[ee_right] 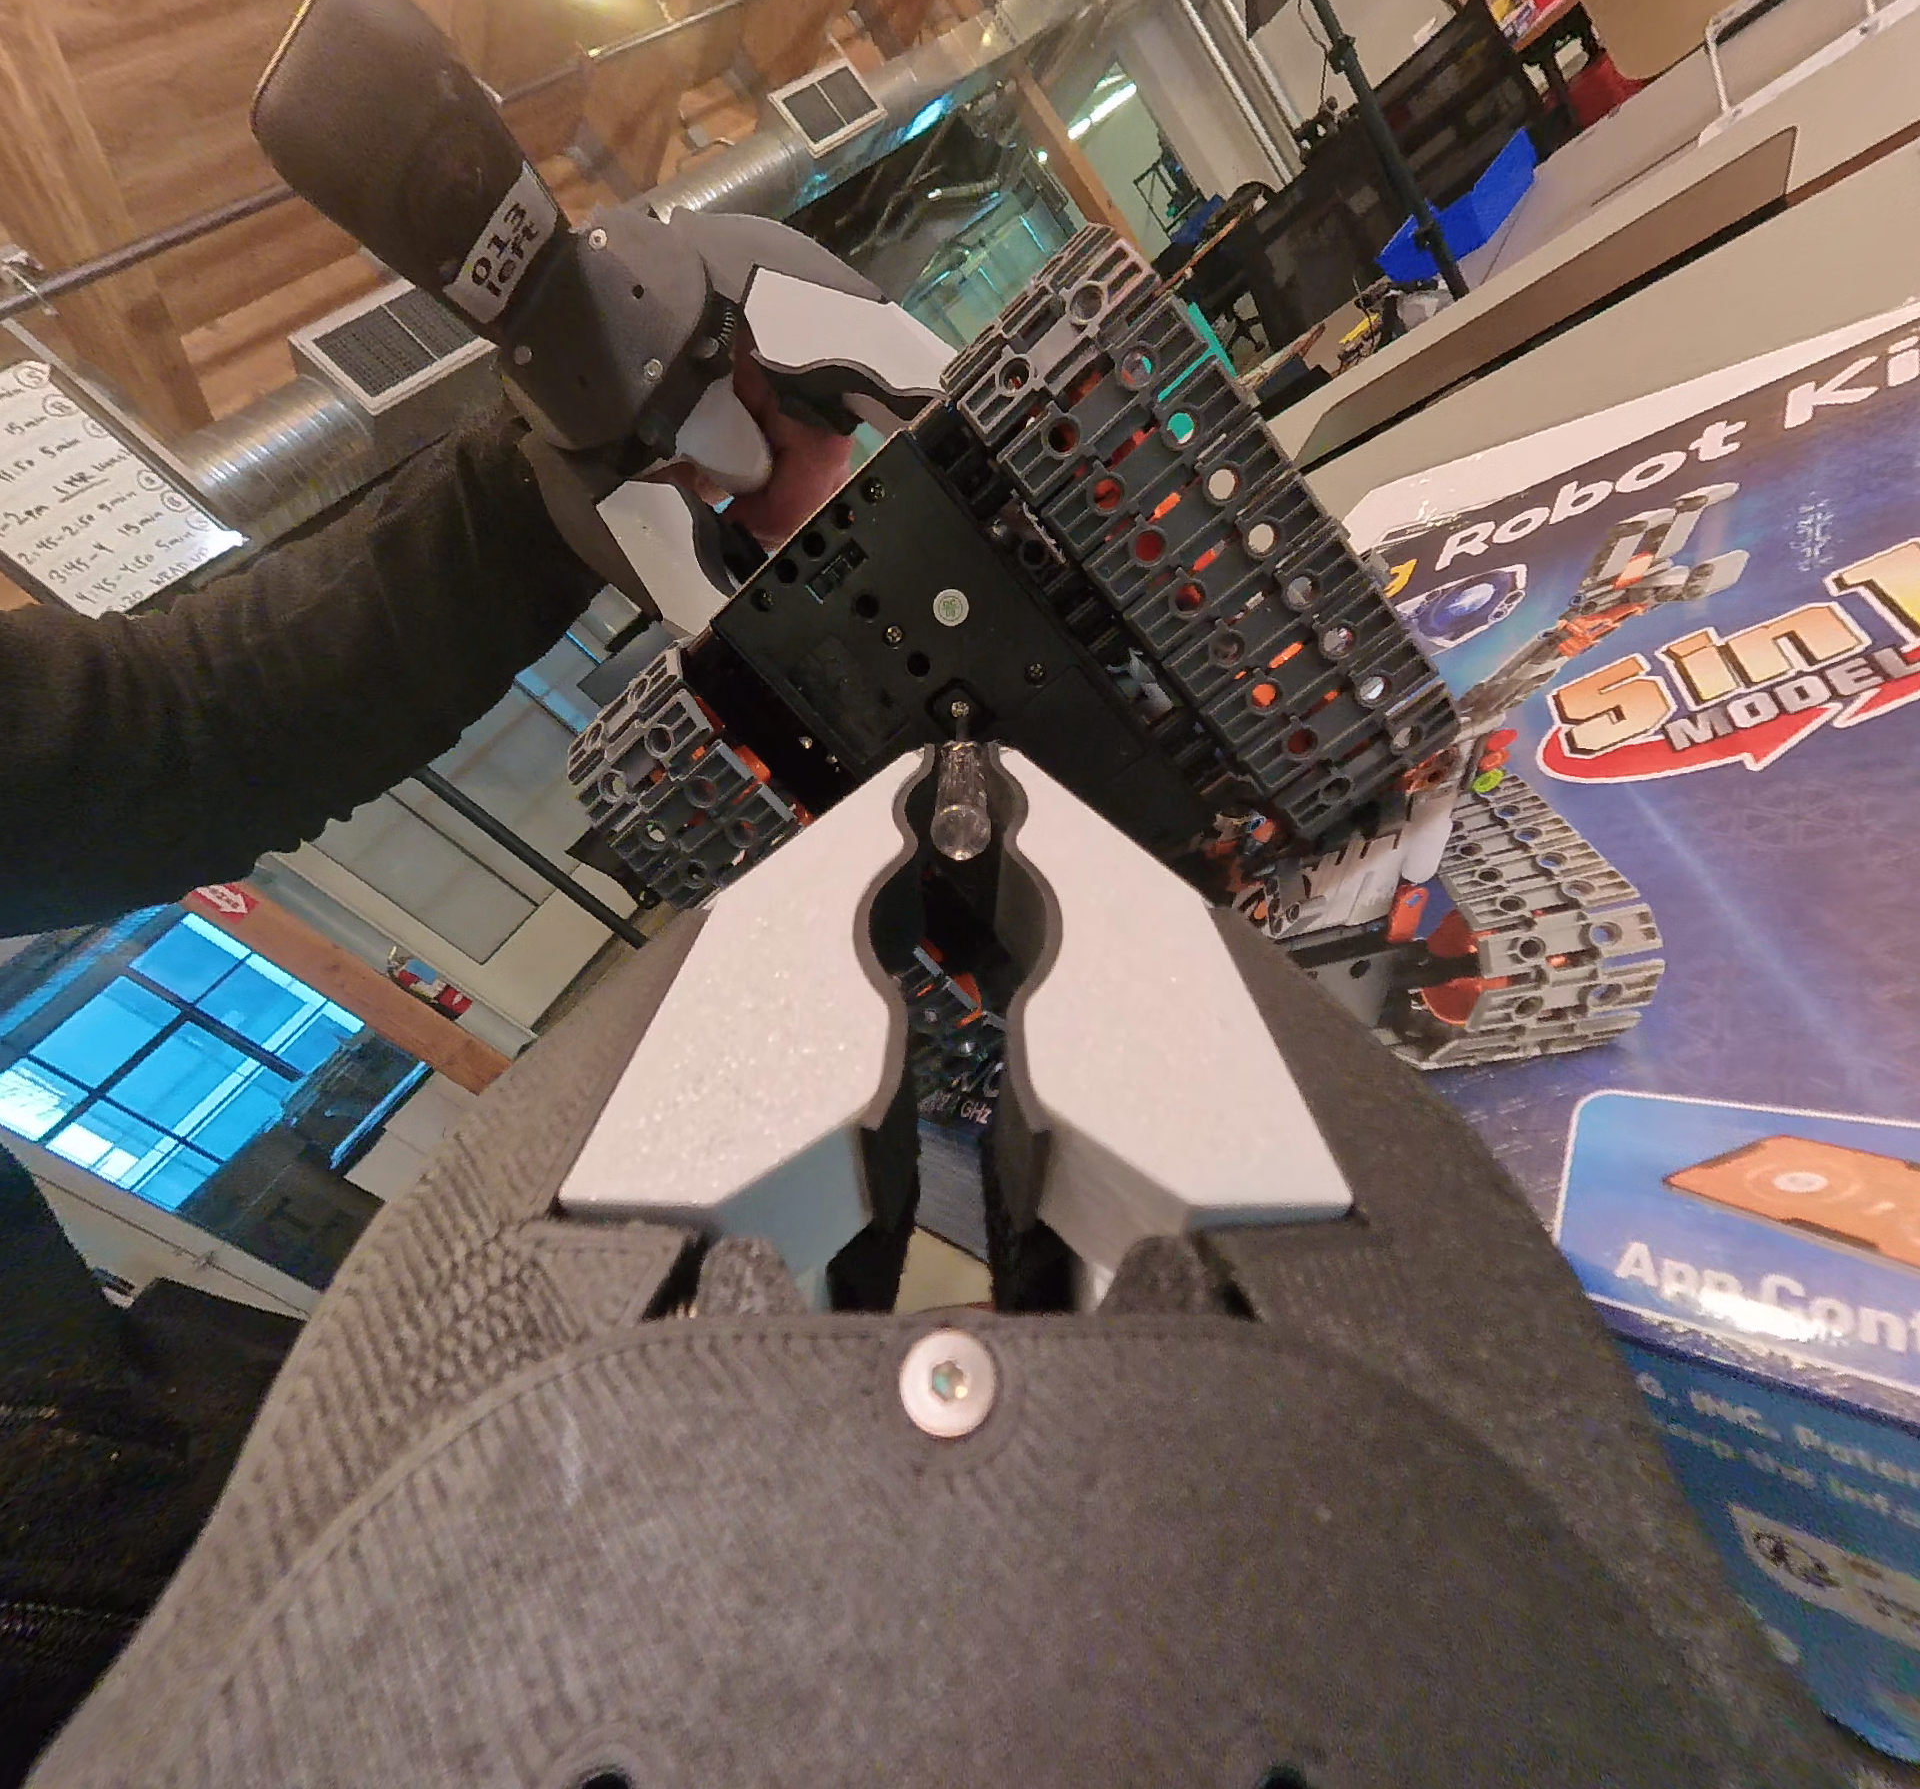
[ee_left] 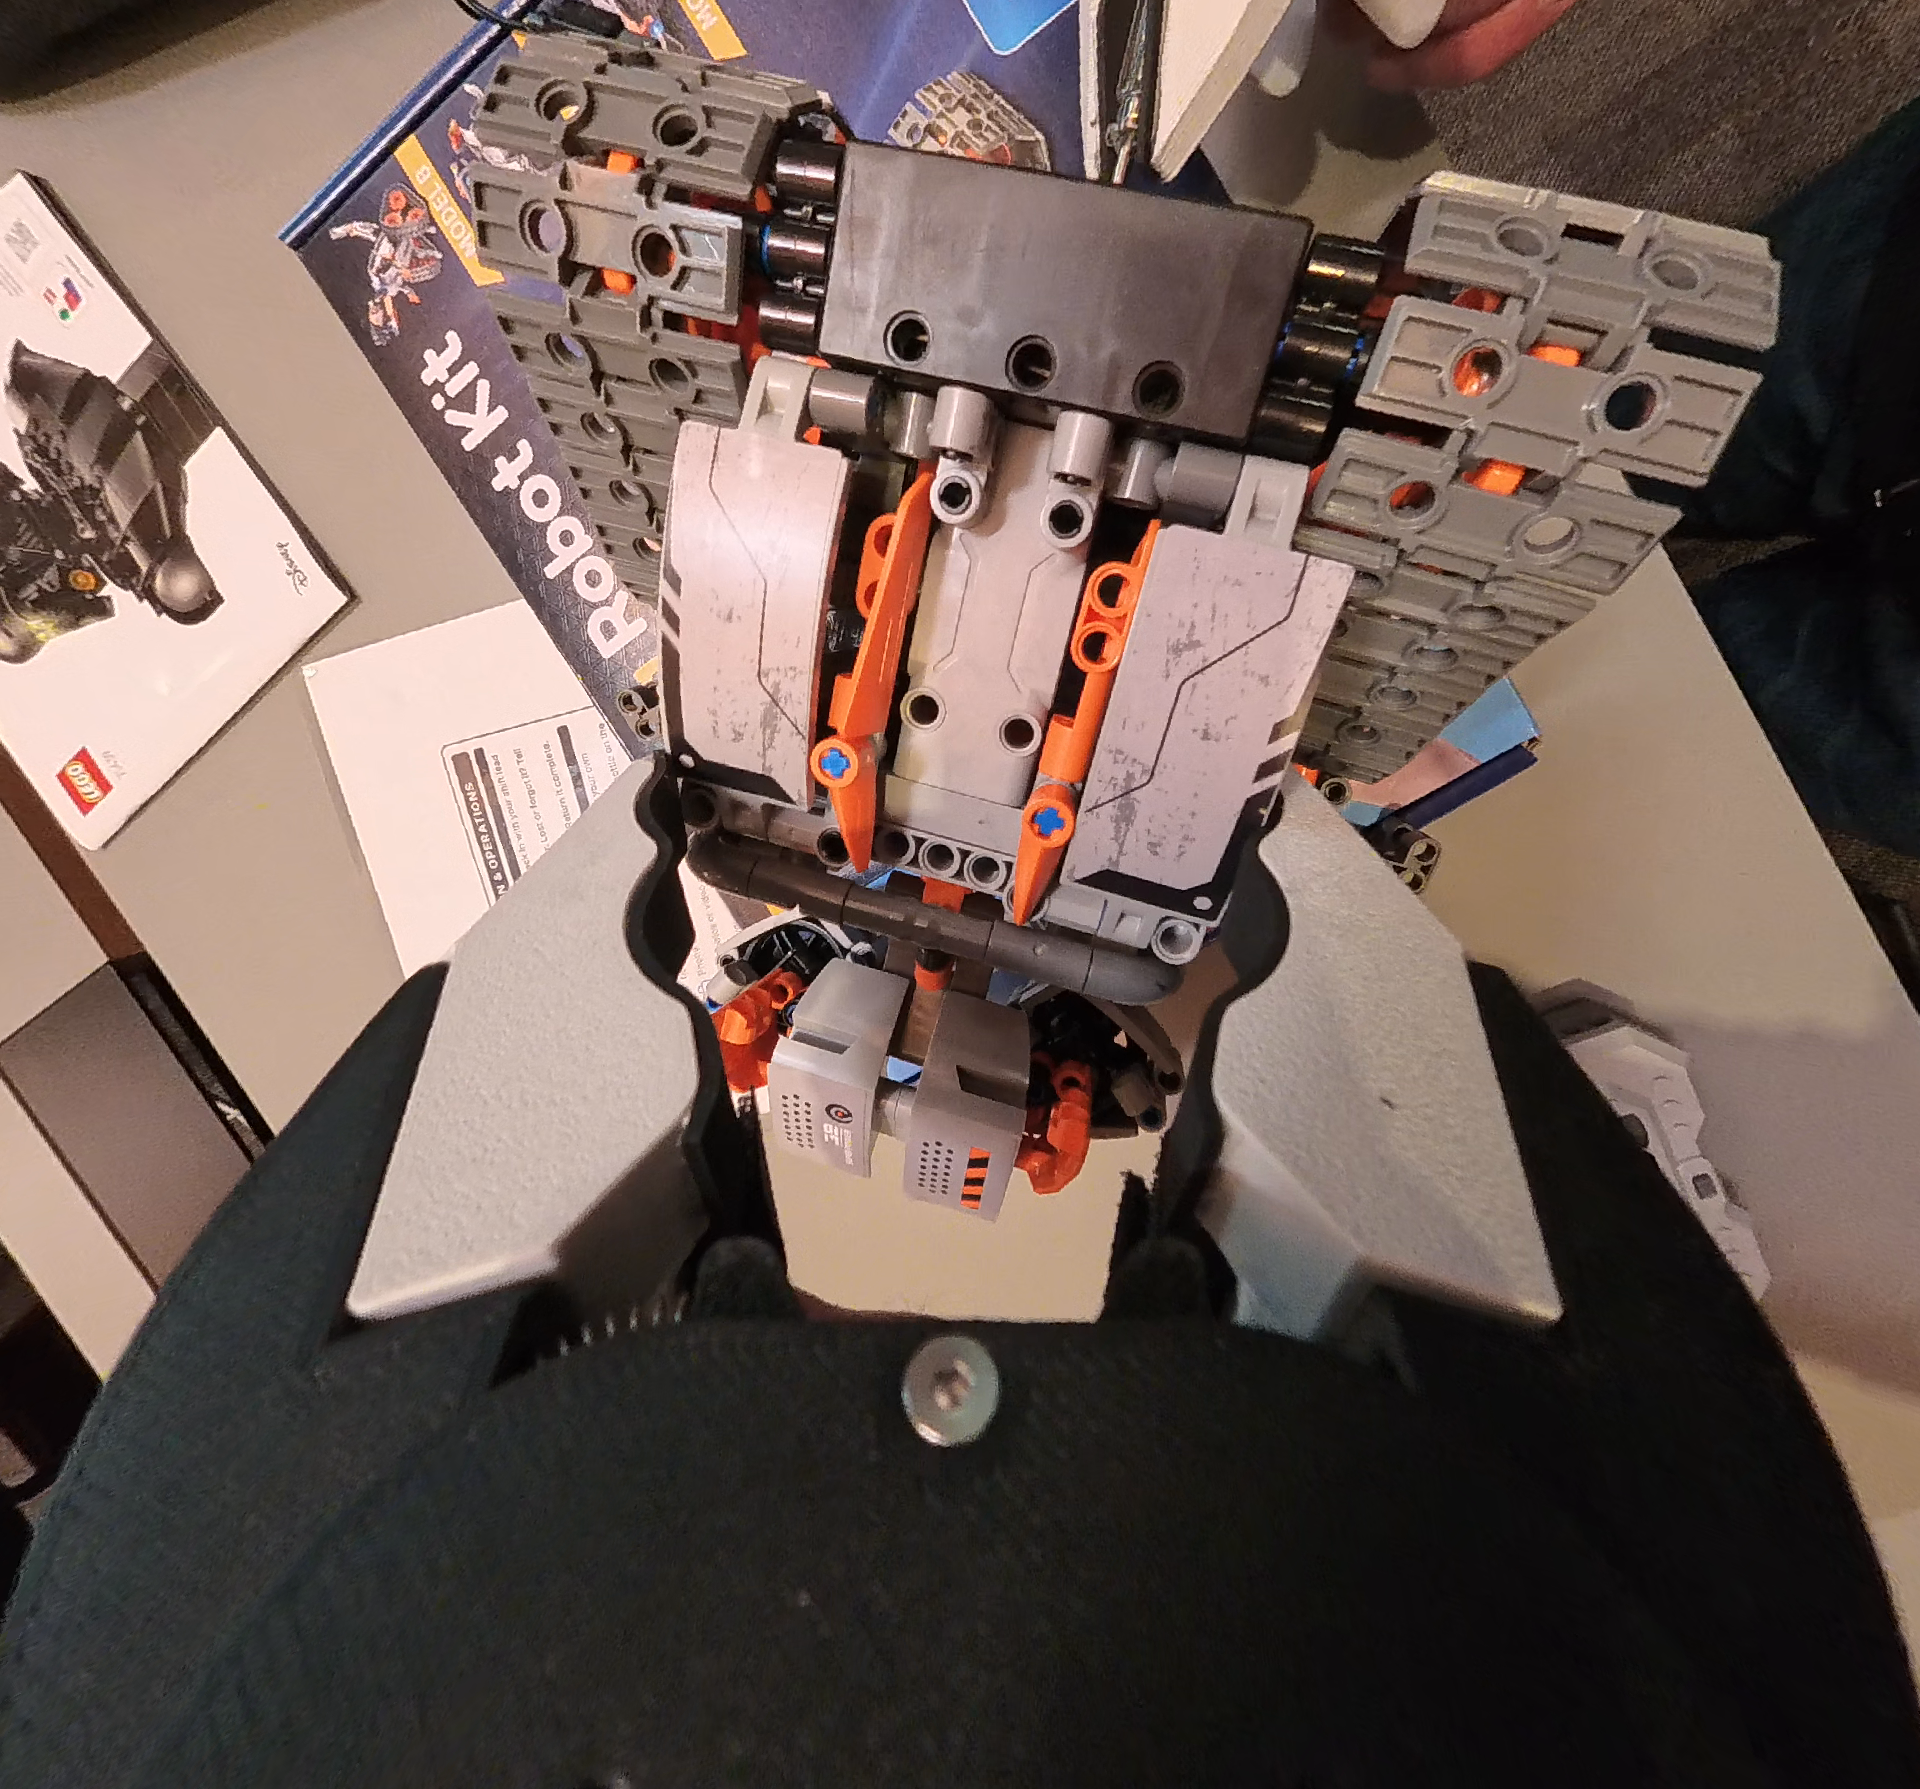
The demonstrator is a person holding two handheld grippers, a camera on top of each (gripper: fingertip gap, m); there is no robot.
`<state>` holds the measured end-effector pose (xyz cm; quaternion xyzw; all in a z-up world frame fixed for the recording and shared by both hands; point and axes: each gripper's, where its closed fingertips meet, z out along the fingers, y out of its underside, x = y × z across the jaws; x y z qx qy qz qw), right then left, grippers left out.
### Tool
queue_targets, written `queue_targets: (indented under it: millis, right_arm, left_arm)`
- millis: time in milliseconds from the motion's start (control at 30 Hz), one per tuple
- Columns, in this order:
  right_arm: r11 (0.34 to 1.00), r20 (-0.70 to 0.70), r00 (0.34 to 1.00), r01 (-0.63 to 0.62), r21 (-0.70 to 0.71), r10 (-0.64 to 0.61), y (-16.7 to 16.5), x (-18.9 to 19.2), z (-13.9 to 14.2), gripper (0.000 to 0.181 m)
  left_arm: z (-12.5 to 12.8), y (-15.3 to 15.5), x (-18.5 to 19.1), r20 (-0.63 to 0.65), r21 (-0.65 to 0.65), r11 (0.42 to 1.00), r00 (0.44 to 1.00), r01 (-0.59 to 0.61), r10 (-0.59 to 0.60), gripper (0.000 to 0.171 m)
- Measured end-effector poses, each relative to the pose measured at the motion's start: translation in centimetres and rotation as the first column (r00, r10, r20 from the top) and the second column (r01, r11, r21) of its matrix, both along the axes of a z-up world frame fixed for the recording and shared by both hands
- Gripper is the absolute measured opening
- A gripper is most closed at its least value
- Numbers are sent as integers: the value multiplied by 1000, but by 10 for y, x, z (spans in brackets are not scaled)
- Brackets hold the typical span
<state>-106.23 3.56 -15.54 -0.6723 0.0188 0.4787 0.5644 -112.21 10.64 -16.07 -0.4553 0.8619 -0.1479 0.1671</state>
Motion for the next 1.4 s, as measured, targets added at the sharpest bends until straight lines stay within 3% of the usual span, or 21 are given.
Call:
queue_targets:
  millis: [400, 767, 867, 1400]
  right_arm:
    - [984, -131, 991, -3, -179, -21, 2, 0, 2, 4]
    - [1000, 215, 977, -15, -1, 15, 3, -4, 2, 3]
    - [998, 277, 961, -44, 52, 28, 4, -8, 2, 3]
    - [969, 522, 847, -205, 141, 104, 8, -5, 3, 3]
  left_arm:
    - [-2, 0, 2, 16, 10, 1000, 1000, -2, 2, 102]
    - [-7, 1, 2, 23, 2, 1000, 1000, 3, -3, 102]
    - [-19, 5, -3, -17, 26, 1000, 1000, 3, -3, 102]
    - [-14, 4, 12, 39, -8, 999, 999, -33, 33, 102]
